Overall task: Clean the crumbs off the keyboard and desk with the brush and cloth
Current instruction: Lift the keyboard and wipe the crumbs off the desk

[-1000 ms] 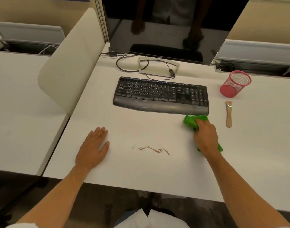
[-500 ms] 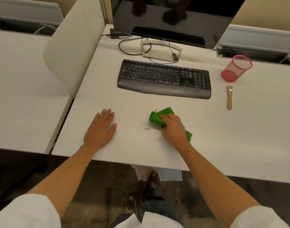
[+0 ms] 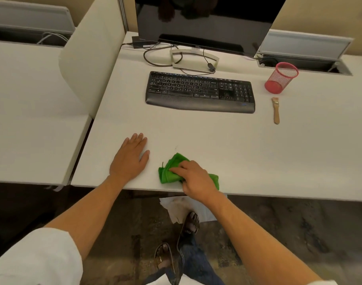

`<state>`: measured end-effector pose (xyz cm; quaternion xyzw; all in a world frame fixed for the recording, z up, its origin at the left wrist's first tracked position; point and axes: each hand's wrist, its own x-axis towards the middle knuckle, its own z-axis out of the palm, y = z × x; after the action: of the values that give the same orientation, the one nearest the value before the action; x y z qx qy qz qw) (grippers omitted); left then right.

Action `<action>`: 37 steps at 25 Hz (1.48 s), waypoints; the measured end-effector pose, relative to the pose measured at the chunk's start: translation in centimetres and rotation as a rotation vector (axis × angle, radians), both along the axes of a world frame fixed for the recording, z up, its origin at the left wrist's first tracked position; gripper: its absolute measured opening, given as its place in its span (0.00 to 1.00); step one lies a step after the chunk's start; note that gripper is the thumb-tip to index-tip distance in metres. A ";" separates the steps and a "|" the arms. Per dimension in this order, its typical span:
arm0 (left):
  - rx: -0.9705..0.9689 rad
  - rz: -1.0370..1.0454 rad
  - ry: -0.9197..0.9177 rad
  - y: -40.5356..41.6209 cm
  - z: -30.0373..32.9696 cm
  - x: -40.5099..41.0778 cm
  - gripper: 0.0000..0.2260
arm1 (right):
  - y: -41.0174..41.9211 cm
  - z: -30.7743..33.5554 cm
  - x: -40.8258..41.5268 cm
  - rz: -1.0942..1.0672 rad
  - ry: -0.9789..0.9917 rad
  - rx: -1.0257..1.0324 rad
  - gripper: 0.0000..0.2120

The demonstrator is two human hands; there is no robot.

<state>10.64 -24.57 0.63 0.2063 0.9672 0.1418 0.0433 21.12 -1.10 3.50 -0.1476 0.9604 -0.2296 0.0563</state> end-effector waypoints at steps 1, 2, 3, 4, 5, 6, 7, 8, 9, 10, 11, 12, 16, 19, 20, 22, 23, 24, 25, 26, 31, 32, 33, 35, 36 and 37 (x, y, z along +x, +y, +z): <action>0.010 -0.002 -0.002 -0.1 0.0 0.0 0.31 | -0.4 0.0 0.7 0.021 0.005 0.006 0.25; 0.017 -0.005 -0.002 -0.1 0.0 0.0 0.31 | -0.7 0.0 1.4 0.037 0.018 0.010 0.25; 0.022 -0.005 -0.001 -0.1 0.0 0.0 0.31 | -0.9 -0.2 2.0 0.050 0.034 0.008 0.24; 0.025 -0.005 -0.003 -0.1 0.0 0.1 0.30 | -1.0 -0.3 2.7 0.063 0.043 0.002 0.23; 0.026 -0.005 -0.005 -0.1 0.0 0.1 0.30 | -1.1 -0.4 3.2 0.089 0.052 -0.005 0.22; 0.025 -0.004 -0.008 -0.1 0.1 0.0 0.29 | -1.0 -0.4 3.6 0.129 0.052 -0.011 0.21; 0.025 -0.003 -0.007 -0.1 0.2 0.0 0.29 | -0.8 -0.3 3.8 0.178 0.047 -0.011 0.20; 0.028 0.000 -0.006 0.0 0.3 0.0 0.29 | -0.4 0.0 3.9 0.215 0.033 -0.009 0.21; 0.032 0.001 -0.006 0.0 0.3 -0.1 0.30 | -0.1 0.4 3.7 0.219 0.011 -0.019 0.22; 0.037 0.003 -0.012 0.1 0.4 -0.1 0.30 | 0.4 1.0 3.3 0.174 -0.021 -0.054 0.24; 0.040 0.007 -0.020 0.1 0.5 -0.1 0.30 | 0.8 1.5 2.6 0.089 -0.047 -0.112 0.25; 0.043 0.014 -0.022 0.2 0.6 -0.1 0.30 | 1.4 1.9 1.7 -0.018 -0.047 -0.170 0.25; 0.039 0.026 -0.005 0.4 0.5 0.1 0.29 | 3.6 1.9 -3.8 -0.422 0.067 -0.187 0.23; 0.027 0.036 -0.013 0.3 0.5 0.1 0.29 | 3.8 0.3 -6.4 -0.581 0.020 -0.083 0.23; 0.029 0.040 -0.010 0.3 0.5 0.1 0.29 | 3.6 -0.1 -6.9 -0.581 0.006 -0.050 0.23; 0.038 0.043 -0.003 0.4 0.5 0.1 0.29 | 3.0 -0.4 -7.9 -0.532 -0.003 -0.005 0.24; 0.046 0.043 0.002 0.4 0.5 0.0 0.29 | 2.6 -0.4 -8.4 -0.493 -0.009 0.005 0.24; 0.052 0.041 0.005 0.4 0.4 -0.1 0.29 | 2.2 -0.2 -8.7 -0.448 -0.022 0.010 0.24; 0.055 0.037 0.007 0.3 0.3 -0.1 0.30 | 1.8 -0.1 -9.0 -0.393 -0.037 0.015 0.24; 0.058 0.034 0.007 0.3 0.3 -0.1 0.30 | 1.2 0.3 -9.0 -0.323 -0.052 0.024 0.24; 0.041 0.028 0.017 0.2 0.2 -0.2 0.31 | -1.7 0.9 -5.2 0.075 -0.092 -0.001 0.24; 0.042 0.029 0.015 0.2 0.2 -0.2 0.32 | -2.1 0.9 -3.9 0.148 -0.086 -0.014 0.24; 0.049 0.030 0.014 0.3 0.3 -0.1 0.32 | -2.3 0.7 -2.8 0.210 -0.073 -0.024 0.24; 0.065 0.034 0.001 0.3 0.3 -0.3 0.33 | -2.0 0.2 -0.8 0.280 -0.052 -0.018 0.24; 0.063 0.035 -0.005 0.3 0.2 -0.3 0.33 | -1.7 0.1 0.0 0.295 -0.050 -0.010 0.24; 0.058 0.035 -0.005 0.3 0.2 -0.3 0.33 | -1.4 0.1 0.7 0.310 -0.056 -0.008 0.24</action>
<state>10.37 -24.26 0.86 0.1900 0.9661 0.1710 0.0370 21.81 -2.50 3.58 -0.2877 0.9233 -0.2258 0.1173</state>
